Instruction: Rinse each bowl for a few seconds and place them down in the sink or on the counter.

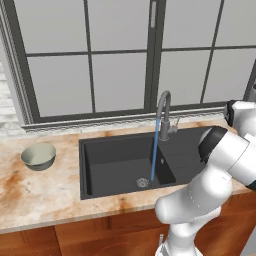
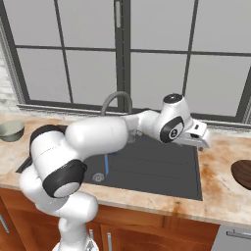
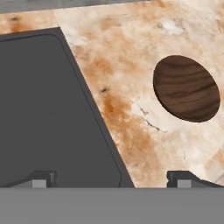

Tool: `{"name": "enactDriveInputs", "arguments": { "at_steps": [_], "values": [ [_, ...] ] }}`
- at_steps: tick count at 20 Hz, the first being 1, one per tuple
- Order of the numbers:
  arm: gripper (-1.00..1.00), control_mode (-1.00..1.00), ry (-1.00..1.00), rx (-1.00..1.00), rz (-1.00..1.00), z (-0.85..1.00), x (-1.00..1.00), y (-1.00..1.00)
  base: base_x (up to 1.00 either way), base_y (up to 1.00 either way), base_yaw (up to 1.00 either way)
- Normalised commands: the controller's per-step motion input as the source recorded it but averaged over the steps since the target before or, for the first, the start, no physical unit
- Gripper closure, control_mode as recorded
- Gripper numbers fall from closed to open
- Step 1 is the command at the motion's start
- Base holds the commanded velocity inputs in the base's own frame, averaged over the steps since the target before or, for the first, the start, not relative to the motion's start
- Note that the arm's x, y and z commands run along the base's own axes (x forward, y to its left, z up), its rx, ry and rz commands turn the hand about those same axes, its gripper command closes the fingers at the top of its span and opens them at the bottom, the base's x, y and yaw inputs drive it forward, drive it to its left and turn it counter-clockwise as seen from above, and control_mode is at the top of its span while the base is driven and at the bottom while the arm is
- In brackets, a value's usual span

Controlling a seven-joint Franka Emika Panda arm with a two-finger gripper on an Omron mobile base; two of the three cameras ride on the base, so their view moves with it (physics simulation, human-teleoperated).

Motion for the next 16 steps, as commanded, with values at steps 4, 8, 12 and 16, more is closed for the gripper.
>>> {"name": "enactDriveInputs", "arguments": {
  "at_steps": [4,8,12,16],
  "values": [
    [-1.0,-1.0,0.0,0.0,0.08,-0.02,0.0,-0.33,0.0,0.0,0.0],
    [-1.0,-1.0,0.0,0.0,0.06,-0.08,-0.07,-0.38,0.0,0.0,0.0],
    [-1.0,-1.0,0.05,0.0,0.02,-0.2,-0.04,-0.35,0.0,0.0,0.0],
    [-1.0,-1.0,0.04,0.0,0.0,-0.15,-0.01,-0.31,0.0,0.0,0.0]
  ]
}}
